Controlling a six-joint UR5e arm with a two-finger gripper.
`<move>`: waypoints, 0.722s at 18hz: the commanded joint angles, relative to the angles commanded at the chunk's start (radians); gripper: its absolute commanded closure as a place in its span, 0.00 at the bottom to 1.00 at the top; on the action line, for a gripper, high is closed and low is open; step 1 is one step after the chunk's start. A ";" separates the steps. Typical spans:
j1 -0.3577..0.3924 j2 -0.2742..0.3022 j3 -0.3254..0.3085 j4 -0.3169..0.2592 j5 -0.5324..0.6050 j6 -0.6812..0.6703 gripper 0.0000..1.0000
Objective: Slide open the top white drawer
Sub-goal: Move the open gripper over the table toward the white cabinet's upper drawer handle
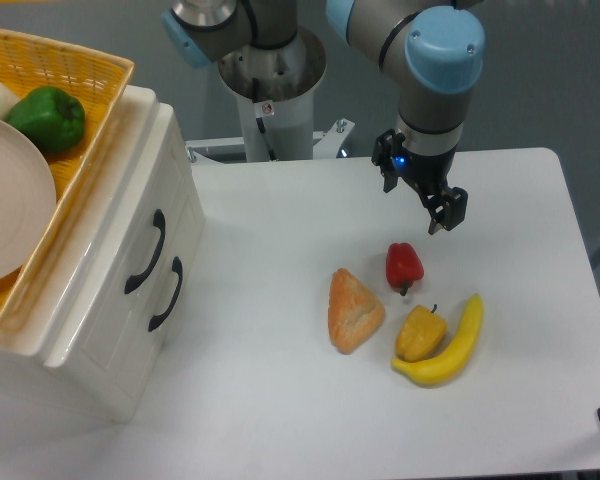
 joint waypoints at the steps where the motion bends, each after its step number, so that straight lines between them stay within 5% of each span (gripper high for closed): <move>1: -0.002 0.000 -0.002 0.002 0.002 0.000 0.00; 13: -0.014 -0.008 -0.049 0.005 -0.015 -0.034 0.00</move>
